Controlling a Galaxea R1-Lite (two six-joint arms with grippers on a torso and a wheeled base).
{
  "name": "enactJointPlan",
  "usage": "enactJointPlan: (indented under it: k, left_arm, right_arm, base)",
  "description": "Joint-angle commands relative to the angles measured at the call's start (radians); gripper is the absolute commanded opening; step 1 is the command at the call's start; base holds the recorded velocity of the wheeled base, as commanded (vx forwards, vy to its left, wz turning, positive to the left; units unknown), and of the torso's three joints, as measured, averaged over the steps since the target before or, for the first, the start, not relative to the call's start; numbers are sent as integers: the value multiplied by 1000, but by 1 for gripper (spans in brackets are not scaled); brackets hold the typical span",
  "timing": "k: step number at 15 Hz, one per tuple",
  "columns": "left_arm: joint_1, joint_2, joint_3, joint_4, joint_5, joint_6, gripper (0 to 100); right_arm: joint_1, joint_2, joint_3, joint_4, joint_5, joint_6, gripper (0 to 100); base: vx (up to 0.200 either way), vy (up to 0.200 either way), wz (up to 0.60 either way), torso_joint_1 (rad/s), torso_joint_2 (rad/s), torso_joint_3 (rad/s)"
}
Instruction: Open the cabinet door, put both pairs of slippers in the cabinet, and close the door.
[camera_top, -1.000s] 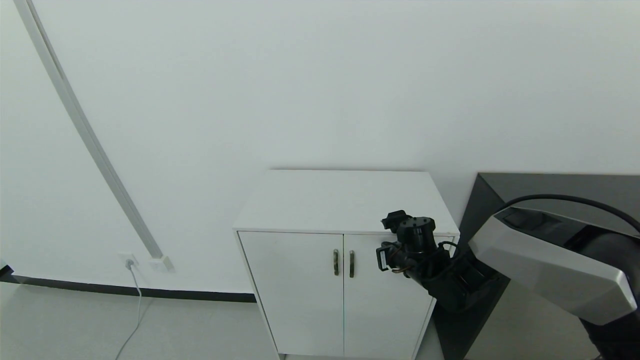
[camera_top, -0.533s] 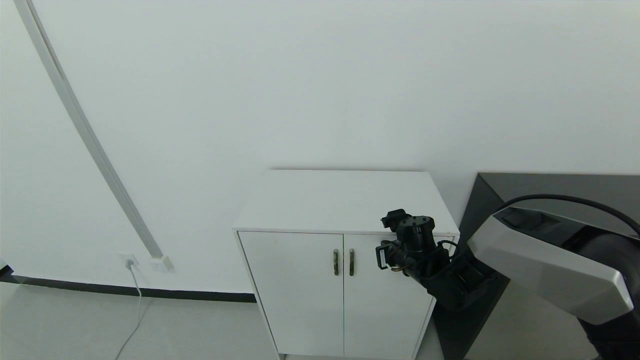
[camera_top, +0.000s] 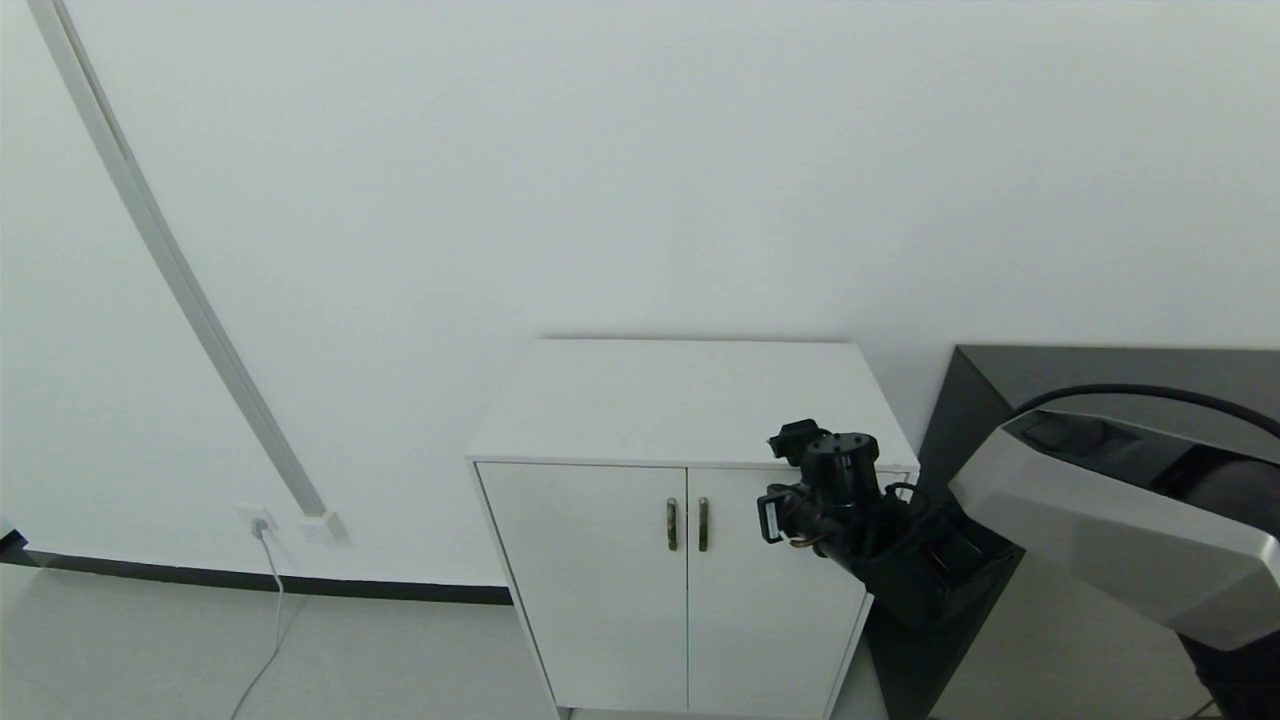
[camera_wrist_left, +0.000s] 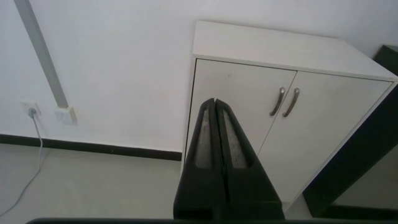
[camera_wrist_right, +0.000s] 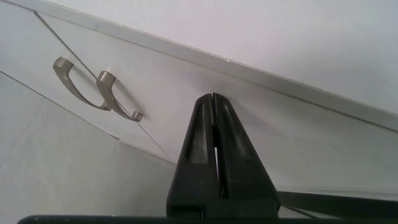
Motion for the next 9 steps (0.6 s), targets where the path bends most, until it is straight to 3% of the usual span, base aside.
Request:
enactJointPlan:
  k: [1,5,9]
  left_arm:
    - [0,0,0,0,1,0,0]
    - [0,0,1,0,1,1,0]
    - [0,0,0,0,1,0,0]
  right_arm:
    - [16,-126,117,-31,0,0,0]
    - [5,-316,337,-98,-1,1,0]
    - [-107,-570,522,-127,-1,-7,0]
  base:
    - [0,0,0,0,0,0]
    - [0,0,0,0,0,0]
    - [0,0,0,0,0,0]
